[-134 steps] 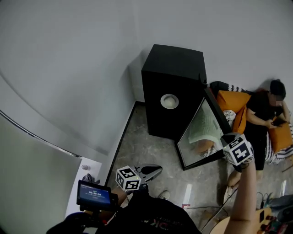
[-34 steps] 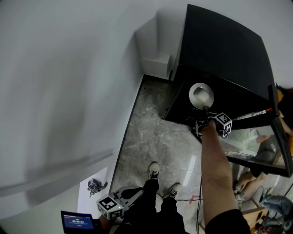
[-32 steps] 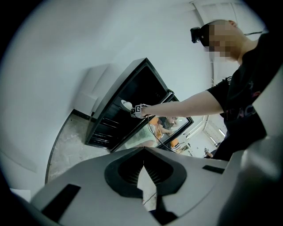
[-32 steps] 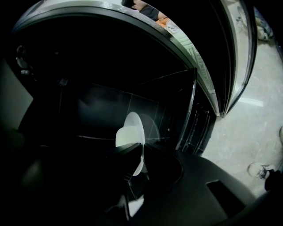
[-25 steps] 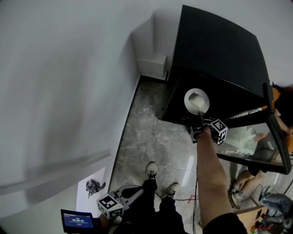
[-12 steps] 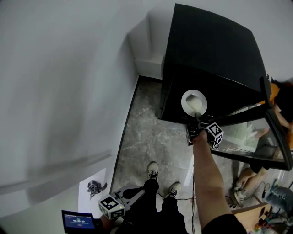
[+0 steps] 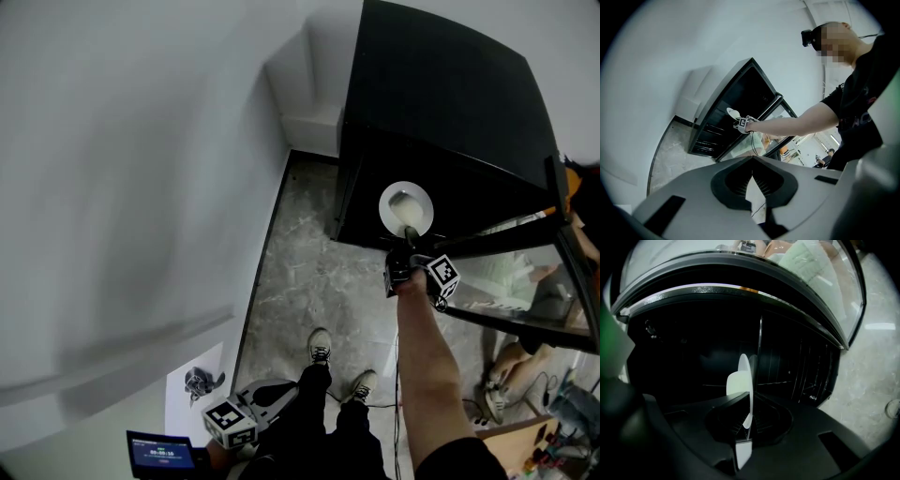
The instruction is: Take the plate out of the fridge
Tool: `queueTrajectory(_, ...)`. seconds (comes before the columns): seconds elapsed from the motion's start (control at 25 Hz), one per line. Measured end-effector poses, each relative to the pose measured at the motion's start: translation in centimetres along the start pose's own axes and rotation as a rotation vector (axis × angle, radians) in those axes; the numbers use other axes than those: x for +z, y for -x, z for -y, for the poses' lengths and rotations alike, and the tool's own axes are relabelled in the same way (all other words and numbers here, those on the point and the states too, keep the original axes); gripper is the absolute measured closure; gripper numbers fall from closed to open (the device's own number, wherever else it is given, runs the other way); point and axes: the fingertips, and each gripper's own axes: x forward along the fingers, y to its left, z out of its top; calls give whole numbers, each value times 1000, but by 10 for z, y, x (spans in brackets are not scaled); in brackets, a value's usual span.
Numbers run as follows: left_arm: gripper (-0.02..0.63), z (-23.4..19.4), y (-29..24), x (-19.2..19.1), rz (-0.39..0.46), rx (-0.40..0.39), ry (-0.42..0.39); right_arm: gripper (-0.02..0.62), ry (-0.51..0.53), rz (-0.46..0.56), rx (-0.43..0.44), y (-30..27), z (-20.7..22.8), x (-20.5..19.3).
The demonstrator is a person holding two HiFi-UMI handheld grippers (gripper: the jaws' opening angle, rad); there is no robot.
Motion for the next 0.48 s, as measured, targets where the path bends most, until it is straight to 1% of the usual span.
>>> queueTrajectory(0.04,600,-1,0,0,-1,1,-2,578,11,0,4,1,-1,0)
queueTrajectory(0.32,600,1,0,0,-9,-4,-10,578,57,-11,1,6,-5,0)
queueTrajectory(0.48,600,4,0,3,-1,-9,-18,578,57,-21,25,12,-8,-2)
